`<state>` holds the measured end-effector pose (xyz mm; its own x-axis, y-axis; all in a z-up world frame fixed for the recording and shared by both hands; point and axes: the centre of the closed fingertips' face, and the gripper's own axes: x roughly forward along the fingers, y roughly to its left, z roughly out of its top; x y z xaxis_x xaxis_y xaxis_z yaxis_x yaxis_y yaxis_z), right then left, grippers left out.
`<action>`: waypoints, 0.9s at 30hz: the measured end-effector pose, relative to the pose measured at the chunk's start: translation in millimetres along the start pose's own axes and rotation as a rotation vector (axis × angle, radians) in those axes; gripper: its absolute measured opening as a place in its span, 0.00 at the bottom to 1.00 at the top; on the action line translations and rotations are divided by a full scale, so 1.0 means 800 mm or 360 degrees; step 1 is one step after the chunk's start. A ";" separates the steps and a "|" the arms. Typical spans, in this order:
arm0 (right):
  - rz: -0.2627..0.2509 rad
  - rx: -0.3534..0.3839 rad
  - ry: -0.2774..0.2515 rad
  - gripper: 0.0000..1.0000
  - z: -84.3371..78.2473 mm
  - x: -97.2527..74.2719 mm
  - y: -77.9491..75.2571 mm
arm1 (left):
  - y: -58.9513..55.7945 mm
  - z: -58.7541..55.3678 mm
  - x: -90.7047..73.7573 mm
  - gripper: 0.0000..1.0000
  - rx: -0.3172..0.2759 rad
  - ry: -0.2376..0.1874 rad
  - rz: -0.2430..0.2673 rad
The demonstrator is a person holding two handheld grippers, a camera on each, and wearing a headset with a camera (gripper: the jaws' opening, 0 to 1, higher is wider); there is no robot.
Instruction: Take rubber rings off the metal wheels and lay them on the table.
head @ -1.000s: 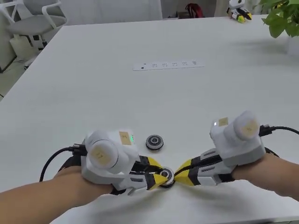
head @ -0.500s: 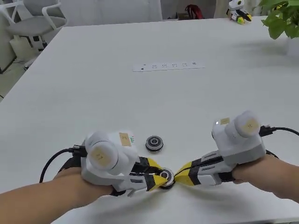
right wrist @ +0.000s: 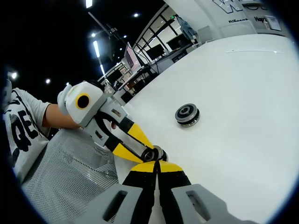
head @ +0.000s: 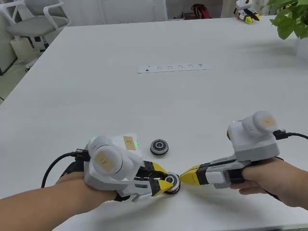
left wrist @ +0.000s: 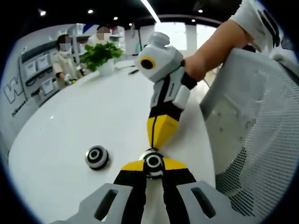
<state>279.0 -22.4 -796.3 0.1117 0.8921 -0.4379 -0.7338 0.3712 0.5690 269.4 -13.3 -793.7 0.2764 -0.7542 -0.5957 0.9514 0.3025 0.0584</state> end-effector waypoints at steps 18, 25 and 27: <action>0.0058 0.0001 -0.0004 0.00 0.002 0.005 0.011 | 0.000 0.000 0.000 0.11 0.0018 0.0019 -0.0006; 0.0092 0.0000 -0.0013 0.00 0.002 0.007 0.021 | 0.000 0.000 0.000 0.11 0.0018 0.0022 -0.0006; 0.0100 -0.0001 -0.0014 0.00 0.003 0.007 0.024 | 0.000 0.000 0.001 0.11 0.0018 0.0022 -0.0007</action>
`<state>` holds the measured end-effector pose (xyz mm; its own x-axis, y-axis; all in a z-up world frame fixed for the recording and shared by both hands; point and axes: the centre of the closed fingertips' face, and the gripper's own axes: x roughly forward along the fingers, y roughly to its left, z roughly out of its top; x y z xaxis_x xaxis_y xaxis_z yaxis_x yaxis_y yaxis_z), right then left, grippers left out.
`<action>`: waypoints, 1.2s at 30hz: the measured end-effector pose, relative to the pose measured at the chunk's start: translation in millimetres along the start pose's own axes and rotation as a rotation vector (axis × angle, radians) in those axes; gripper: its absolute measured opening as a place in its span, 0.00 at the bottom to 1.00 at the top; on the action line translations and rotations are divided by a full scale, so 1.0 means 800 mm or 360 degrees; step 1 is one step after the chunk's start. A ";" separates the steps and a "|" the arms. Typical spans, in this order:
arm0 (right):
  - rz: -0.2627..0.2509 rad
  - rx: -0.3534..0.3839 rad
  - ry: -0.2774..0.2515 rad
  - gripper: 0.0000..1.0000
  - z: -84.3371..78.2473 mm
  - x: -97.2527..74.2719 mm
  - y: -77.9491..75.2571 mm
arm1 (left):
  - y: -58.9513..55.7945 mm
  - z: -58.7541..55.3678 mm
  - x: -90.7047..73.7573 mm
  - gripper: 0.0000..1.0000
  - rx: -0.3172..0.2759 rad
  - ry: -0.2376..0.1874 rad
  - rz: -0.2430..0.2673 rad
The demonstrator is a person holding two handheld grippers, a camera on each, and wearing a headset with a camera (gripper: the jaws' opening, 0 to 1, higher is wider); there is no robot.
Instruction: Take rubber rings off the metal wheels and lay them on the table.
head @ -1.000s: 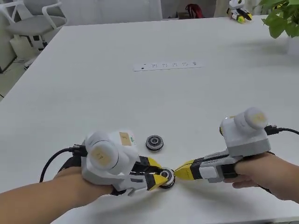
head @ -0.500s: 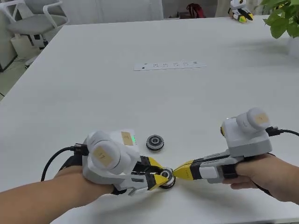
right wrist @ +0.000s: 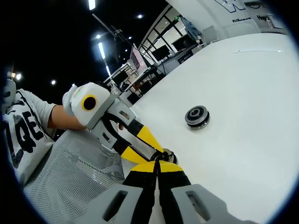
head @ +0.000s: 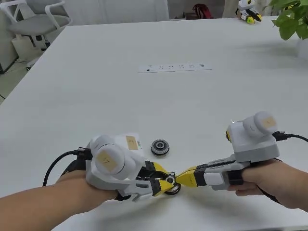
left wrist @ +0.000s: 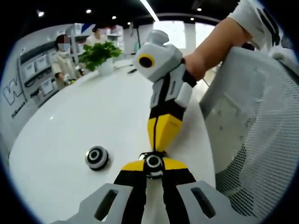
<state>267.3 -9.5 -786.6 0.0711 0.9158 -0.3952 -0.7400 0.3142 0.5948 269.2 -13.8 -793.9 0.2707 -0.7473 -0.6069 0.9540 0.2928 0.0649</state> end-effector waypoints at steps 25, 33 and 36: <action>0.0032 0.0006 -0.0040 0.00 0.003 -0.001 0.004 | -0.001 0.000 0.000 0.13 0.0013 -0.0048 -0.0035; 0.0040 0.0017 -0.0047 0.00 0.004 -0.003 -0.001 | -0.001 -0.001 -0.005 0.15 0.0063 -0.0050 -0.0067; 0.0041 0.0018 -0.0050 0.00 0.005 -0.004 -0.002 | -0.001 0.000 -0.010 0.18 0.0053 -0.0056 -0.0081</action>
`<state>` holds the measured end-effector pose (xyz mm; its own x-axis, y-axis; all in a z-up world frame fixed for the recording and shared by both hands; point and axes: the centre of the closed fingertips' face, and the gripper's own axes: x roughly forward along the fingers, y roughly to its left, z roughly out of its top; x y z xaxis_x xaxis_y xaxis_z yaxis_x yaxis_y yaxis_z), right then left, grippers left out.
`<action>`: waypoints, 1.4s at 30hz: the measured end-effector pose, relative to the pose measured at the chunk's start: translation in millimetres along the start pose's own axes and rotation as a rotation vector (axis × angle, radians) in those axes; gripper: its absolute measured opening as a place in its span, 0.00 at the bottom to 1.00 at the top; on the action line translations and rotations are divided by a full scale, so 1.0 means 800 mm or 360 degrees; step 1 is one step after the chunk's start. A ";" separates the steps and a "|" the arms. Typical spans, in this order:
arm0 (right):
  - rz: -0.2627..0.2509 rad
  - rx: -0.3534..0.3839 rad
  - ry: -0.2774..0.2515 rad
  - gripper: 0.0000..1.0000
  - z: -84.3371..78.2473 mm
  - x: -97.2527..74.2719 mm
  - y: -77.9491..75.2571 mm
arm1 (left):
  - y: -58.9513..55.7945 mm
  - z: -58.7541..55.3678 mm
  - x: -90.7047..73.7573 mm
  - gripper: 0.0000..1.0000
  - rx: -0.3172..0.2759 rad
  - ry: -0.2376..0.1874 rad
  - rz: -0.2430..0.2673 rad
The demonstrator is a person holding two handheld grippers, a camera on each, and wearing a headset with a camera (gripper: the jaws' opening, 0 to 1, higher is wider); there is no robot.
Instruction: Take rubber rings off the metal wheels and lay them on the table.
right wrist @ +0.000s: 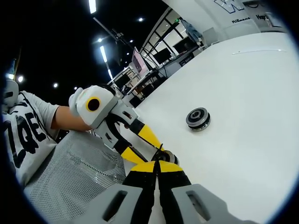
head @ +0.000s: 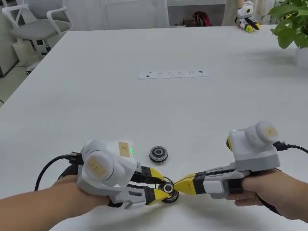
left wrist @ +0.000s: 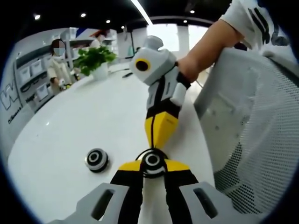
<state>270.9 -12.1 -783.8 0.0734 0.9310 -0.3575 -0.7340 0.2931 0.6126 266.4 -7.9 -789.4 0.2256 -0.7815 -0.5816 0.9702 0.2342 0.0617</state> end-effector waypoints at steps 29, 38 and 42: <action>0.0051 -0.0012 -0.0014 0.00 0.010 -0.001 0.009 | 0.008 0.010 -0.067 0.46 -0.0120 -0.0143 0.0061; 0.0074 -0.0027 -0.0009 0.00 0.018 0.004 0.018 | 0.017 0.002 -0.089 0.53 -0.0188 -0.0169 0.0117; 0.0083 -0.0040 -0.0010 0.00 0.025 0.007 0.020 | 0.020 -0.002 -0.098 0.55 -0.0206 -0.0171 0.0137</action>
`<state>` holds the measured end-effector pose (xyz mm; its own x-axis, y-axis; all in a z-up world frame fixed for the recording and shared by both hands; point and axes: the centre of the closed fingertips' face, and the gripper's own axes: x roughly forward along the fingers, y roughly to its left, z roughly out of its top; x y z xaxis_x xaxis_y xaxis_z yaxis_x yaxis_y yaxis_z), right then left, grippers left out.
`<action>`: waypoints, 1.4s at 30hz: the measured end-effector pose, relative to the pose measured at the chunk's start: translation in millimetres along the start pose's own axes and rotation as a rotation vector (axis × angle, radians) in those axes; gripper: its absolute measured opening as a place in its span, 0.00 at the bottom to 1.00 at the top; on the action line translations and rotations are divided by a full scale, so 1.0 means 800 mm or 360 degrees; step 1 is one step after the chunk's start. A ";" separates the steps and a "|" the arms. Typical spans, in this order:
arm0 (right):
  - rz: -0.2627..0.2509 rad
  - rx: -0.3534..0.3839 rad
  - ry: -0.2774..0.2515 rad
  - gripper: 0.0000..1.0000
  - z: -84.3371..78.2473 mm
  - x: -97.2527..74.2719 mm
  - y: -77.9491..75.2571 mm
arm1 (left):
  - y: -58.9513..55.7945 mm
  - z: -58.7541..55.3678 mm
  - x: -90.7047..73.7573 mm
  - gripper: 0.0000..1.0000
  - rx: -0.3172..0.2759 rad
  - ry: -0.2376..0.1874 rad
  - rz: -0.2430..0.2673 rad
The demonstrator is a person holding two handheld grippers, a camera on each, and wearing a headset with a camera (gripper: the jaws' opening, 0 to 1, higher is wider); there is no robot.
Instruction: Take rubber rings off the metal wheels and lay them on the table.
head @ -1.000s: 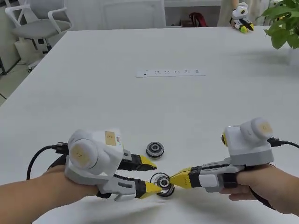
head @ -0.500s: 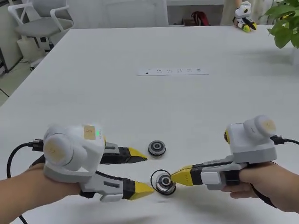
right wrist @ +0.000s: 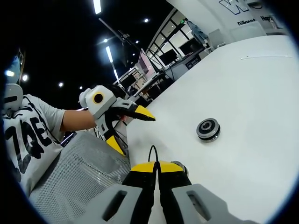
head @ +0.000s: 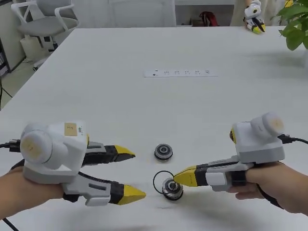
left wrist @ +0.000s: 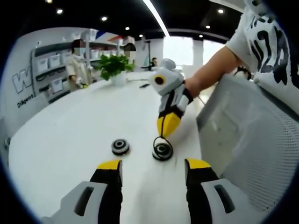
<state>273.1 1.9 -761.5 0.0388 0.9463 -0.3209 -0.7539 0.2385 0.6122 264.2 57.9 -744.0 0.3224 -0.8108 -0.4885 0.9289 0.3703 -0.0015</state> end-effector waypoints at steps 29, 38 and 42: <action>-0.0163 -0.0227 0.0087 0.00 0.016 0.058 -0.015 | 0.013 -0.032 -0.039 0.64 -0.0097 0.0049 0.0147; -0.0253 -0.0396 0.0185 0.00 0.006 0.068 -0.023 | 0.011 -0.030 -0.040 0.64 -0.0097 0.0045 0.0147; -0.0282 -0.0477 0.0197 0.03 0.005 0.070 -0.023 | 0.011 -0.028 -0.040 0.64 -0.0092 0.0044 0.0148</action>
<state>291.6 51.6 -787.9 0.1200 0.8582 -0.4992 -0.9019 0.3044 0.3065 257.7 97.3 -747.7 0.4006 -0.7594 -0.5127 0.8830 0.4694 -0.0052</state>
